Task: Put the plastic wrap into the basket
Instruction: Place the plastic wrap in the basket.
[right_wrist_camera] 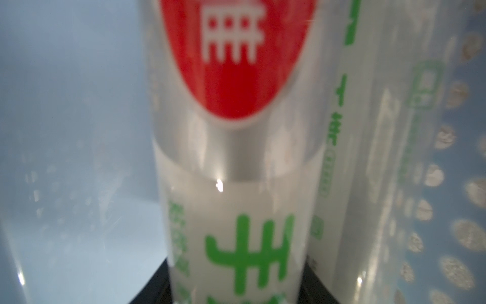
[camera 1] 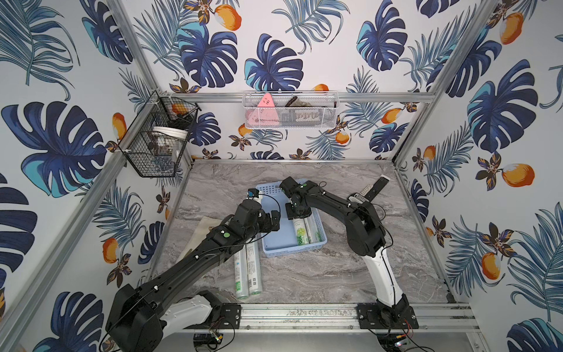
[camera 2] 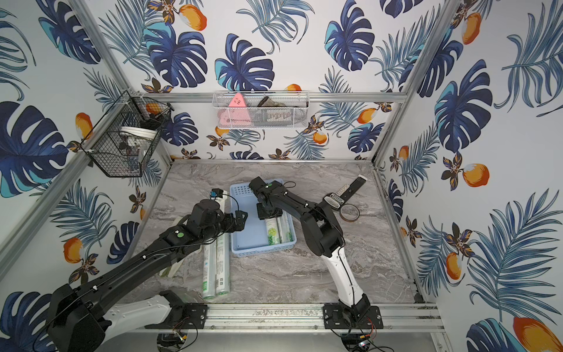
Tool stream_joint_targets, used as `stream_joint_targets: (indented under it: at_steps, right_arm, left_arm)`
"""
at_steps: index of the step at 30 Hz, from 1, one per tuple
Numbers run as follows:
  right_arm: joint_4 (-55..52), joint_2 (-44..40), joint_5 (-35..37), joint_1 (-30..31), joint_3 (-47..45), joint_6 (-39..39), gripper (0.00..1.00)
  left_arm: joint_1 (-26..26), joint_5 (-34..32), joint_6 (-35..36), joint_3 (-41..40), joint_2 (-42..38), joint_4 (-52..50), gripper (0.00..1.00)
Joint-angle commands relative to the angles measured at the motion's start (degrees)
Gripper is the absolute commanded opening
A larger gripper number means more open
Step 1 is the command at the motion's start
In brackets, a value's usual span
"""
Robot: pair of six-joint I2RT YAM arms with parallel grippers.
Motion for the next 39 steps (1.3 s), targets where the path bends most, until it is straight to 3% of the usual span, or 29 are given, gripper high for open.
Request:
stream_joint_targets:
  at_steps: [1,29,39]
  right_arm:
    - [-1.1,-0.4,2.5,0.1,-0.1,0.4,0.44]
    - [-1.2,-1.4,6.9,0.7,-1.1,1.1,0.6]
    - [-0.4,-3.0,9.1,0.8,-2.6,2.5,0.55]
  left_arm:
    - [0.1,0.8,0.6,0.1,0.2,1.4,0.99]
    - [0.1,6.4,1.7,0.2,2.1,2.3,0.99]
    - [0.1,6.1,1.4,0.0,1.5,1.8,0.99]
